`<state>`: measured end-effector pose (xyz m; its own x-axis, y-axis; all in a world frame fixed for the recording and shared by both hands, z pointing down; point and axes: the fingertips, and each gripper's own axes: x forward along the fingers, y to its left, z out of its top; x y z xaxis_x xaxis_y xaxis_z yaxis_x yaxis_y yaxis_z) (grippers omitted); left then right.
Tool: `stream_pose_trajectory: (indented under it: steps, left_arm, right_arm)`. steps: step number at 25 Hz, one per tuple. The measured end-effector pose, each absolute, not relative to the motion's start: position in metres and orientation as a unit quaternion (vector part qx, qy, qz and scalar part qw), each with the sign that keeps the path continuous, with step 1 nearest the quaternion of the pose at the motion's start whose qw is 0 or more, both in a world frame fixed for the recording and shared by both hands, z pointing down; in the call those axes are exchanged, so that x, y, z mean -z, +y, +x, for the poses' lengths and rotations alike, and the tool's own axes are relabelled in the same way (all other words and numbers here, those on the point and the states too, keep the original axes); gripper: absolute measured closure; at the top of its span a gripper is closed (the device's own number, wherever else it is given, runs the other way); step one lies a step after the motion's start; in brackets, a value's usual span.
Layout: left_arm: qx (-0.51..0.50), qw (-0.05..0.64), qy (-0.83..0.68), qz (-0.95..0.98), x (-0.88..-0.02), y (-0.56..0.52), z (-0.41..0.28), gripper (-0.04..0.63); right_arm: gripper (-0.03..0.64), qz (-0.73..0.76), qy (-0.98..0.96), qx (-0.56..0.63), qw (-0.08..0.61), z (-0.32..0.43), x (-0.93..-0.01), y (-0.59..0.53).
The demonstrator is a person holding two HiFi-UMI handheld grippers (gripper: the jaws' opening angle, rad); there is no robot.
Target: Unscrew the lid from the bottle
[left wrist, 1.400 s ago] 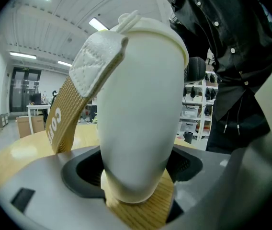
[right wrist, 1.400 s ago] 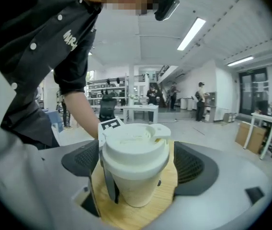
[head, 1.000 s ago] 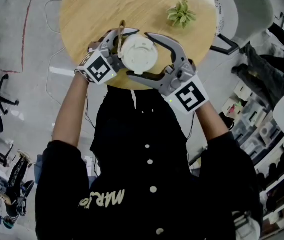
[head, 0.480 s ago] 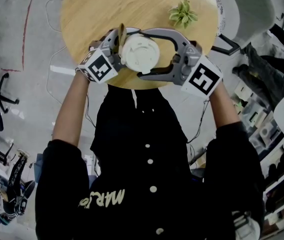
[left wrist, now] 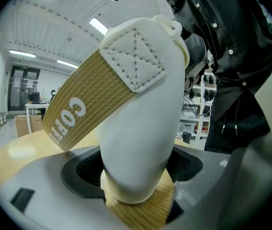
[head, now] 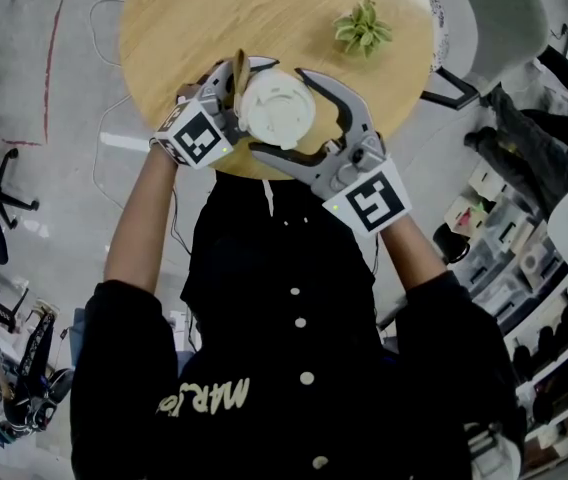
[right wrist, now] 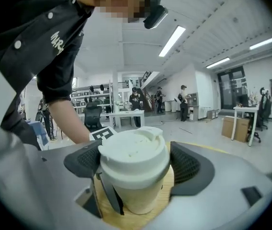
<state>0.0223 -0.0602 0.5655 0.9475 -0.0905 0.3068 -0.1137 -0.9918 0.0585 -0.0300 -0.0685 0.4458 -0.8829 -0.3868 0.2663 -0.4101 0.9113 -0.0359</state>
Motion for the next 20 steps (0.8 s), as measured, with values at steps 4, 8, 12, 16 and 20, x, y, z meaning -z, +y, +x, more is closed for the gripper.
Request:
stream_pose_trajectory:
  steps: [4, 8, 12, 16, 20]
  left_arm:
    - [-0.153, 0.037, -0.05, 0.986, -0.565, -0.06, 0.023, 0.222]
    - [-0.153, 0.036, -0.049, 0.986, -0.565, -0.06, 0.022, 0.222]
    - [-0.152, 0.036, -0.052, 0.986, -0.563, -0.061, 0.023, 0.222]
    - [-0.153, 0.037, -0.051, 0.986, -0.563, -0.06, 0.023, 0.222]
    - [-0.151, 0.038, -0.051, 0.986, -0.562, -0.06, 0.023, 0.222]
  right_arm:
    - [0.176, 0.157, -0.978, -0.019, 0.133, -0.03, -0.446, -0.066]
    - [0.175, 0.032, -0.989, 0.001, 0.142, -0.033, -0.445, -0.061]
    - [0.175, -0.061, -0.987, -0.003, 0.147, -0.032, -0.444, -0.057]
    - [0.172, -0.061, -0.986, -0.009, 0.157, -0.032, -0.446, -0.056]
    - [0.151, -0.008, -0.985, -0.032, 0.17, -0.025, -0.449, -0.053]
